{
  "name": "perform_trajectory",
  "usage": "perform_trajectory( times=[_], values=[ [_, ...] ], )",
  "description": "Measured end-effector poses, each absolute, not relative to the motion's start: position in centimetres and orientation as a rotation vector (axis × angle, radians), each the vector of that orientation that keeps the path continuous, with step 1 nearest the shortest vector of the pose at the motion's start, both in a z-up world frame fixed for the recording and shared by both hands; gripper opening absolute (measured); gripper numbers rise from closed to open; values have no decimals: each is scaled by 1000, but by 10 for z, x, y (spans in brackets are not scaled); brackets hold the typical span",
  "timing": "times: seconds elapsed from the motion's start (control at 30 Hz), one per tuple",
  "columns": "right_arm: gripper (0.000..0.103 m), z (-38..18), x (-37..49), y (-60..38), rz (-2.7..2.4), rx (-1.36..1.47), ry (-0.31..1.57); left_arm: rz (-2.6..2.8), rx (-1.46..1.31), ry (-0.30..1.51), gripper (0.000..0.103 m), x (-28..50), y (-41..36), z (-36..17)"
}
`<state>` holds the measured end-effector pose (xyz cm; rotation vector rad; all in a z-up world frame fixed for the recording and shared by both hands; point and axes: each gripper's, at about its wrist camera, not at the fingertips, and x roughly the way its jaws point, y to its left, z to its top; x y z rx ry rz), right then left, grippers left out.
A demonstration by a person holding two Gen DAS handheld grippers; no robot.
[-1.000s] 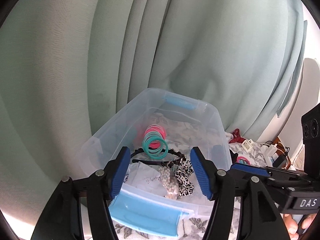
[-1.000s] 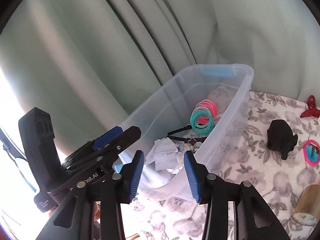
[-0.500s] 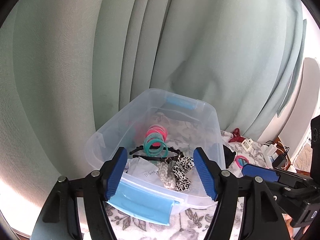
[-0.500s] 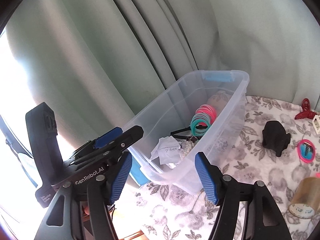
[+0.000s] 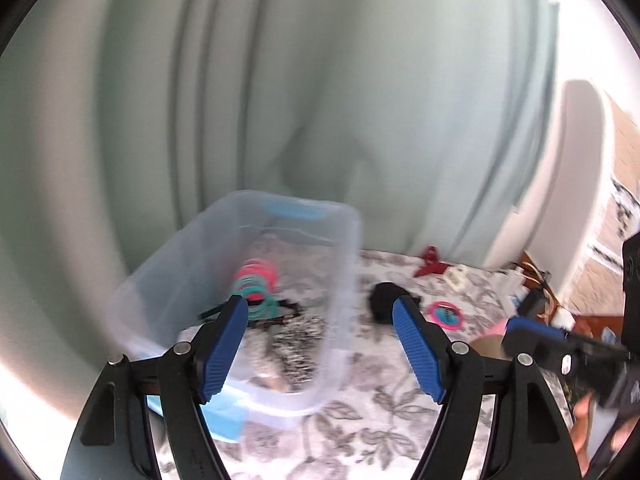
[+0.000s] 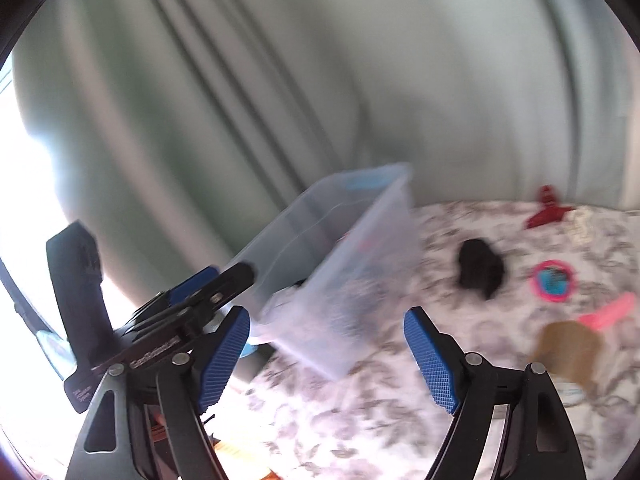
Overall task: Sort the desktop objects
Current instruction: 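Move both tools back from the bin toward the remaining items, then grasp the black elephant figure with the left tool while the right tool reaches toward the tape roll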
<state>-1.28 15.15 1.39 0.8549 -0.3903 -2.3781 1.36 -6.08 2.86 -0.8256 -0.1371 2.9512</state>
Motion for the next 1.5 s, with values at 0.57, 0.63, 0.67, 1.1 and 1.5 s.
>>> perform_trajectory(
  times=[0.57, 0.63, 0.67, 1.1, 1.5],
  values=[
    [82, -73, -6, 280, -2634, 1220, -545, 2670, -1012, 96, 78, -26, 58, -19],
    [82, -85, -12, 280, -2630, 1261, -547, 2669, -1044, 101, 78, -35, 63, -28],
    [82, -91, -15, 281, -2628, 1282, -548, 2671, -1054, 98, 78, -39, 64, -32],
    [39, -135, -47, 290, -2616, 1429, -608, 2706, -1194, 145, 78, -121, 79, -87],
    [23, -140, -67, 294, -2608, 1419, -635, 2735, -1235, 134, 59, -172, 81, -119]
  ],
)
